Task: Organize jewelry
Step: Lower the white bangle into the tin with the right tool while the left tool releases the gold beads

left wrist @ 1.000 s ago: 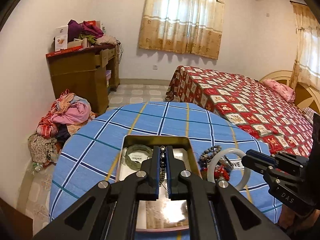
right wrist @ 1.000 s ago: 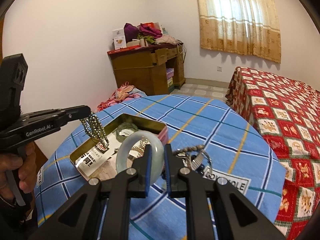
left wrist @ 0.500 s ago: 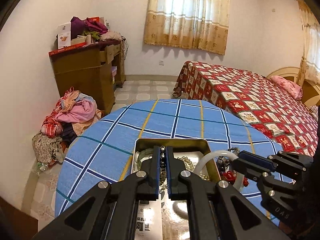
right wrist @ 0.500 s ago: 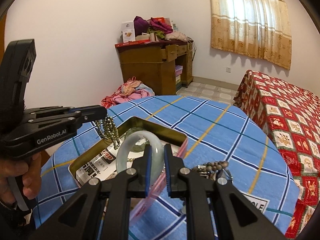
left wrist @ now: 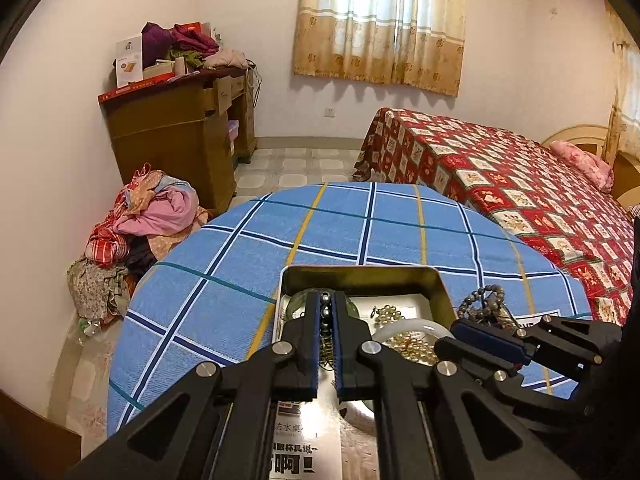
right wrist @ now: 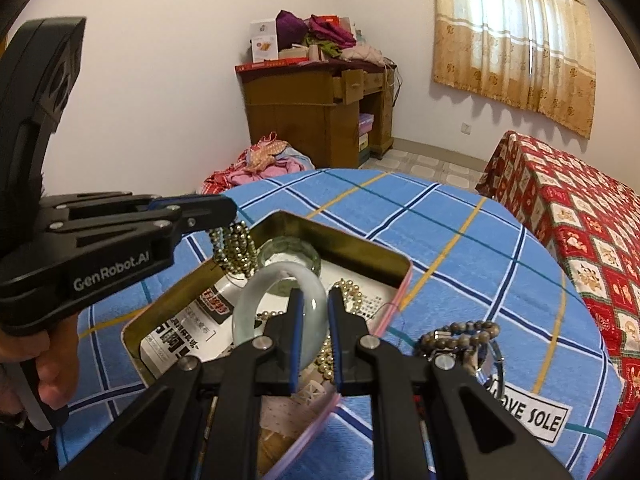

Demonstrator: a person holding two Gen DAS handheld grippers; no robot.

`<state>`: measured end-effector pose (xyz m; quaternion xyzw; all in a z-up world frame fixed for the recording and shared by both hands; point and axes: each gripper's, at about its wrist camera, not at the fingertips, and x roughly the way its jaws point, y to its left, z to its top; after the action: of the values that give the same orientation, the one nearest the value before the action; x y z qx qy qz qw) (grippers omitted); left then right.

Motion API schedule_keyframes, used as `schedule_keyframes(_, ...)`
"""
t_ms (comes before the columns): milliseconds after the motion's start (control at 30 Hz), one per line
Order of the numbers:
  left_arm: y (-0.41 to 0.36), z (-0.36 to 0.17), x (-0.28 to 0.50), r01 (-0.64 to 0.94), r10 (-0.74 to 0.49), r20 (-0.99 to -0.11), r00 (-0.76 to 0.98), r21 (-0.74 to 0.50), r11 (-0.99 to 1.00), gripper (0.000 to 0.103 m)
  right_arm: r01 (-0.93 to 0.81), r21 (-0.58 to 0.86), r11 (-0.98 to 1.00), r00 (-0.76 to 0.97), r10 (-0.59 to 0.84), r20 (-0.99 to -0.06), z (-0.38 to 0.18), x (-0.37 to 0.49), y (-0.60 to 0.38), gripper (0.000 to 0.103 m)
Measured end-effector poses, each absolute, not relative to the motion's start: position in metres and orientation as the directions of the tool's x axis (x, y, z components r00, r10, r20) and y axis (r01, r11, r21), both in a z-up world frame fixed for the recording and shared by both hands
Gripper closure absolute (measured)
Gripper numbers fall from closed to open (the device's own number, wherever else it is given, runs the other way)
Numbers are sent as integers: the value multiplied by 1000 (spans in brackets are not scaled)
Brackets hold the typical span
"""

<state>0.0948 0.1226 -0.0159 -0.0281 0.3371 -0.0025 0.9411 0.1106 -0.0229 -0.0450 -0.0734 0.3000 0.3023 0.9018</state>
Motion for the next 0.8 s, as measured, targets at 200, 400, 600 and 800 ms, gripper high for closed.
schedule_keyframes(200,124,-24,99,-17,-19,-652,758,-48,999,99,-586,47,809,630,492,-601,-52,111,-18,89)
schedule_keyframes(400,125,-33,103,-20,-15,-669,743,-45,999,99,-581,49,813,627,485,-609,-56,114,-16,89)
schedule_keyframes(600,126,-39,106,-22,-12,-683,730,-41,999,99,-573,51,818,626,477,-618,-61,117,-14,89)
schedule_keyframes(800,127,-45,108,-24,-8,-694,720,-36,999,99,-573,48,818,627,475,-617,-62,119,-12,89)
